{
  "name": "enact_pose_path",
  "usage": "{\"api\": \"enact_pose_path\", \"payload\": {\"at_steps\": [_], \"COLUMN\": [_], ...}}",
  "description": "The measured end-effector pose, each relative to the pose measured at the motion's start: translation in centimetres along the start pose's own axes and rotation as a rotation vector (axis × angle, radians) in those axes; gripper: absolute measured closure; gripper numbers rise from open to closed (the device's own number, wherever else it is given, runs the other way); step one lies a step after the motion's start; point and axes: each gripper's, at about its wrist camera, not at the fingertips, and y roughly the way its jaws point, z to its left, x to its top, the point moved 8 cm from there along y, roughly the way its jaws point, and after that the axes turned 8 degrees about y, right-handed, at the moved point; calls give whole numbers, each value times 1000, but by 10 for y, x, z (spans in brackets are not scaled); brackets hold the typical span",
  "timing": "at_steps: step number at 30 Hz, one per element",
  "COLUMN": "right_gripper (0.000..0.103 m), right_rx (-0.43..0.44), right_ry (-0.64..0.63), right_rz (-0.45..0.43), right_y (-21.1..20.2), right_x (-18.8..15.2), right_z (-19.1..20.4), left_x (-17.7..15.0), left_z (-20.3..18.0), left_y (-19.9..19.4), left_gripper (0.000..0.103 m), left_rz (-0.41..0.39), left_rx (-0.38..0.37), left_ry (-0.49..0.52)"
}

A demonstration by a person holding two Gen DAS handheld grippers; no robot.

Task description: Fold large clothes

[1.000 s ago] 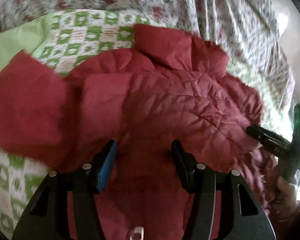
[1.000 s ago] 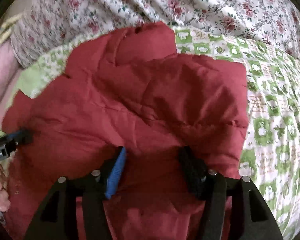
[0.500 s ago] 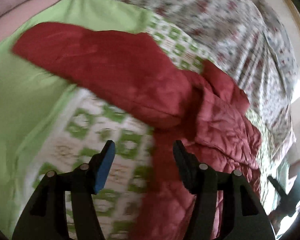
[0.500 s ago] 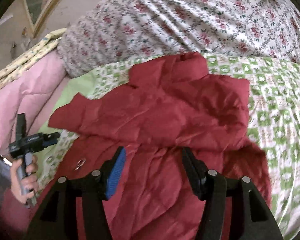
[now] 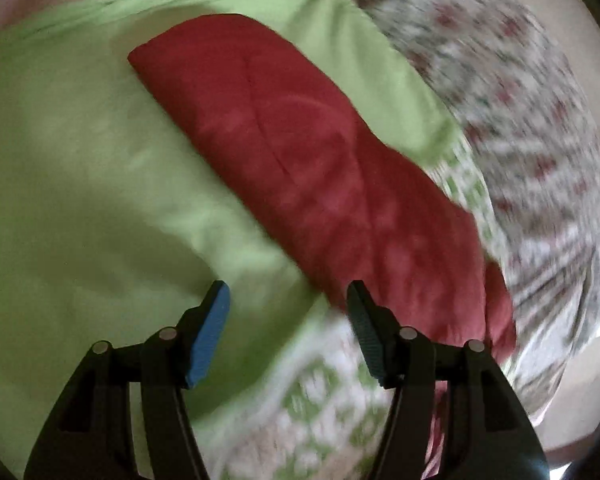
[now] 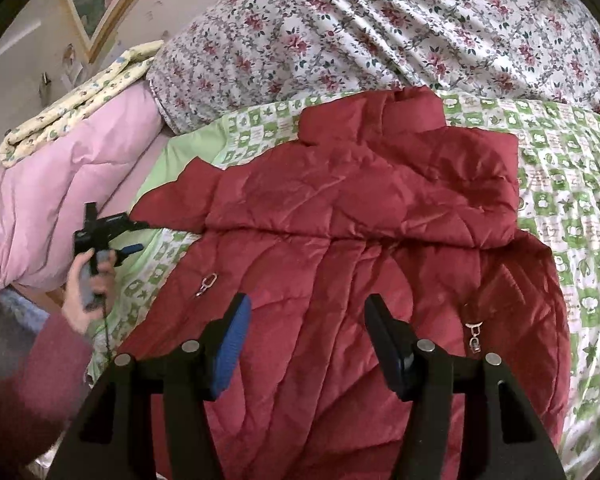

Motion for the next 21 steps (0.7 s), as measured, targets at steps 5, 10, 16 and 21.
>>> {"api": "enact_pose_path", "payload": {"at_steps": [5, 10, 16, 21], "right_gripper": [42, 42, 42, 42], "right_rx": [13, 6, 6, 15], "right_ry": [12, 13, 22, 28], "right_rz": [2, 11, 2, -2], "right_y": [0, 1, -4, -7], "right_x": [2, 0, 3, 9], "right_z": [2, 0, -4, -7], "left_x": [35, 51, 51, 38], "left_z": [5, -2, -31, -82], "left_y": [11, 14, -7, -51], "left_gripper": [24, 37, 92, 95], "left_rz": [-87, -148, -188, -251], "left_rx": [-81, -47, -76, -158], "left_ry": [-99, -99, 18, 145]}}
